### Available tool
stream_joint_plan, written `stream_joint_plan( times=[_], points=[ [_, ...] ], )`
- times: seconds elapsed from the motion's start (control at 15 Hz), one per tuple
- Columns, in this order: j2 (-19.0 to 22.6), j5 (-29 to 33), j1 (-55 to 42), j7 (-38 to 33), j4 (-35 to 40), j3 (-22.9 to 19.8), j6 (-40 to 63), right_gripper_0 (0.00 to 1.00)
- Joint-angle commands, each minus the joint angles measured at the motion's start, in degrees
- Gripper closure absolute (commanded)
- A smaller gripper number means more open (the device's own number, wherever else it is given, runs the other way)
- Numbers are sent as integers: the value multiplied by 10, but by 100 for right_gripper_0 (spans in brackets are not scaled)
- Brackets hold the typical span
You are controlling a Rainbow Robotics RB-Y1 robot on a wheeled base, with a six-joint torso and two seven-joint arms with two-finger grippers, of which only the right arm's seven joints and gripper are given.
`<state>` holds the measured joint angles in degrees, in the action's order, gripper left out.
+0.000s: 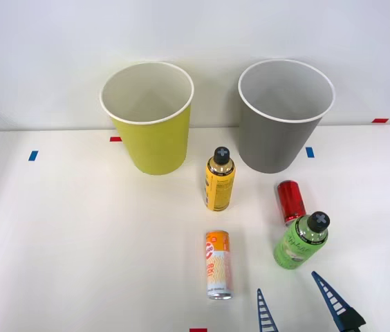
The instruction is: Put cans in the gray bin, plastic bottles in the light green bin
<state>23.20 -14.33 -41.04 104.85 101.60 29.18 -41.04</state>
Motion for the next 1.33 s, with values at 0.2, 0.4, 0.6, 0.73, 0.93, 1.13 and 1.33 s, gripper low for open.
stream_joint_plan(
  times=[0.2, 0.4, 0.6, 0.73, 0.93, 1.13, 1.33],
  points=[
    [0, 0, 0, 0, 0, 0, 0, 0],
    [0, 0, 0, 0, 0, 0, 0, 0],
    [0, 0, 0, 0, 0, 0, 0, 0],
    [0, 0, 0, 0, 0, 0, 0, 0],
    [0, 0, 0, 0, 0, 0, 0, 0],
    [0, 0, 0, 0, 0, 0, 0, 0],
    [0, 0, 0, 0, 0, 0, 0, 0]
  ],
)
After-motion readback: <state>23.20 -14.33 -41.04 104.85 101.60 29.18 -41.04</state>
